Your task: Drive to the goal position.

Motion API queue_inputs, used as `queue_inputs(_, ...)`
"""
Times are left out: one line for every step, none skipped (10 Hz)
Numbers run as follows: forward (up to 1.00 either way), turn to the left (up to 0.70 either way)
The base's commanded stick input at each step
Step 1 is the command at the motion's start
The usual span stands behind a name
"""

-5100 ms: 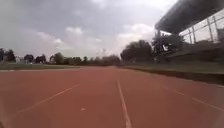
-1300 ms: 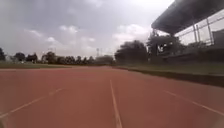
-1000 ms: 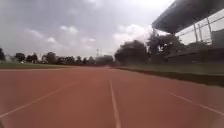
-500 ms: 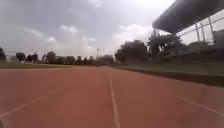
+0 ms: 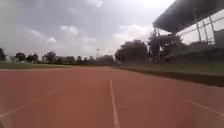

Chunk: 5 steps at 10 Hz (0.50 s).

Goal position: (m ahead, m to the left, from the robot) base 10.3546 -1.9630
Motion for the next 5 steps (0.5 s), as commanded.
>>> queue_inputs(0.45,0.0)
queue_inputs(0.45,0.0)
queue_inputs(0.45,0.0)
queue_inputs(0.45,0.0)
queue_inputs(0.45,0.0)
